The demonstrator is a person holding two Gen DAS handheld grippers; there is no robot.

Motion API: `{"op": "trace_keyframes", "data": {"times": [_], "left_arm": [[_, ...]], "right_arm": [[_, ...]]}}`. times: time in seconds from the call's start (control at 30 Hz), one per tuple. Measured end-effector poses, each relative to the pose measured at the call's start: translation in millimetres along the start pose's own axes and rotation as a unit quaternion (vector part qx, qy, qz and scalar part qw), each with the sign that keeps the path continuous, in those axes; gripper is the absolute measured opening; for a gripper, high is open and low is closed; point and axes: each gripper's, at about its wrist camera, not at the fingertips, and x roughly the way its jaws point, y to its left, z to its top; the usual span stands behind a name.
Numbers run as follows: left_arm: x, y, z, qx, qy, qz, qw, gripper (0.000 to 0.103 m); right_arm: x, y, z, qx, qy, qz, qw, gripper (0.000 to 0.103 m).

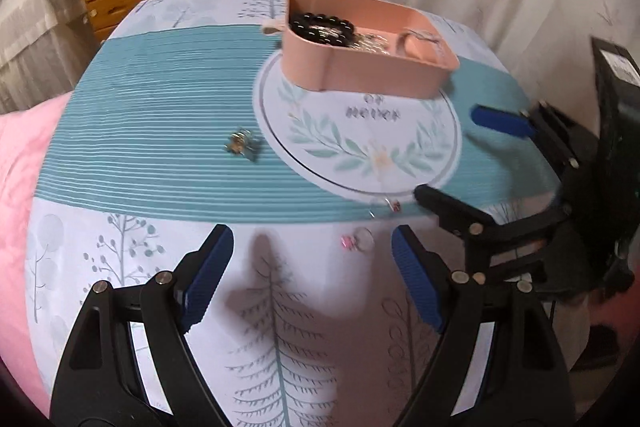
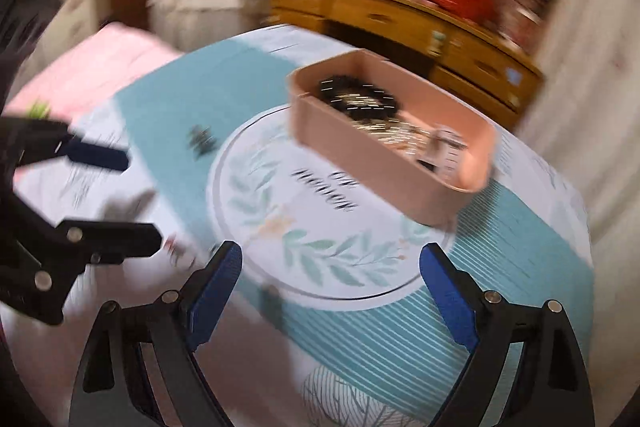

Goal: Organize jewelry
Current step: 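Grasp the pink-stone ring with the left tool while the right tool grasps the red-stone ring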

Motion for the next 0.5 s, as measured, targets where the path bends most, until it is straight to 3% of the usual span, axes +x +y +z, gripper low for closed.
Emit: {"op": "trace_keyframes", "data": {"times": [0.13,0.23,0.4,0.5], "left_arm": [[-5.7,-12.6,-4.3,0.042,-0.011,0.016,0.9989,0.080],[-5.2,-16.9,-5.7,0.059,-0.011,0.001,0.9982,0.078],[5.1,-26.0,-7.4,0.086,0.002,-0.009,0.9962,0.049],[13.2,-28.4,-7.1,0.091,0.011,0.000,0.9958,0.042]], "right_arm": [[1.7,11.0,-9.5,-0.067,-0.007,0.013,0.998,0.092],[4.5,18.9,-16.5,-0.113,-0.013,0.031,0.993,0.090],[8.3,26.3,-16.3,-0.153,-0.034,0.063,0.986,0.073],[11.0,28.7,-15.3,-0.157,-0.040,0.080,0.984,0.064]]}}
